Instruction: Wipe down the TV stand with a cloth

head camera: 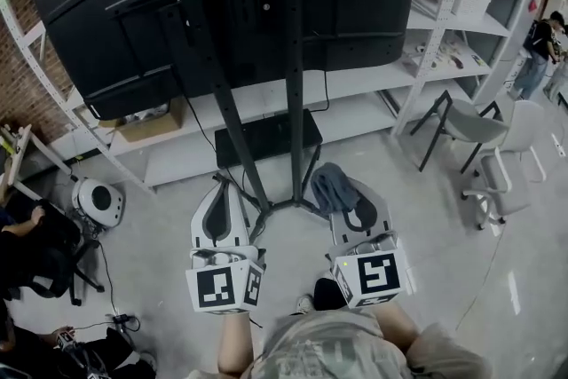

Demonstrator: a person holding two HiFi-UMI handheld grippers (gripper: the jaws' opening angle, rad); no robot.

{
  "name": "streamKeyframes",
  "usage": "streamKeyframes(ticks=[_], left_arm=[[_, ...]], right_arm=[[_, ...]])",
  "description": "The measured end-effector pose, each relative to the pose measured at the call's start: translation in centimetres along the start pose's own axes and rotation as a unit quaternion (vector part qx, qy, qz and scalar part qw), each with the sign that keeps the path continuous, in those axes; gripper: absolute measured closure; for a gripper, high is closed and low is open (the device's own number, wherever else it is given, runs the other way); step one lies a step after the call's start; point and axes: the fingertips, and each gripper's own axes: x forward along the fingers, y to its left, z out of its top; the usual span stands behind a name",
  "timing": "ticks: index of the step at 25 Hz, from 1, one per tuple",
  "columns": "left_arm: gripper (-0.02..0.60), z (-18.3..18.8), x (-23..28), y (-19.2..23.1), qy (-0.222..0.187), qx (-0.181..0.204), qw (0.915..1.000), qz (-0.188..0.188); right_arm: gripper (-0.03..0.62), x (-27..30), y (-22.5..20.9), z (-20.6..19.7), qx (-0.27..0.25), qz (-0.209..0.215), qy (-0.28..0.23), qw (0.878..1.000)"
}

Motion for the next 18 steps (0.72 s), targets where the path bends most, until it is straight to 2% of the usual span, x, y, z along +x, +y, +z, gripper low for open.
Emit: streamKeyframes(ticks=[5,10,13,18], left_arm=[[0.567,-1.2,4.0,0.2,0.005,-0.006,0.9999,-0.013],[0.567,-2.4,9.5,-0.6,-0.001,0.006,0.9997,-0.025],[0.567,-3.0,13.1,-0.5,-0.003,0.014,0.9996,-0.023],[0.566,-1.6,18.2,0.0,-0.017,0.027,0.9995,-0.005]], right_arm=[[0.537,3.2,-1.2,-0.5,0.005,-0.004,0.001,1.0],[0.537,8.8,-3.9,0.5,-0.006,-0.002,-0.039,0.999],[0.537,12.7,-5.2,0.8,-0.008,0.016,-0.053,0.998],[0.537,18.6,-6.5,1.2,-0.007,0.049,-0.064,0.997]])
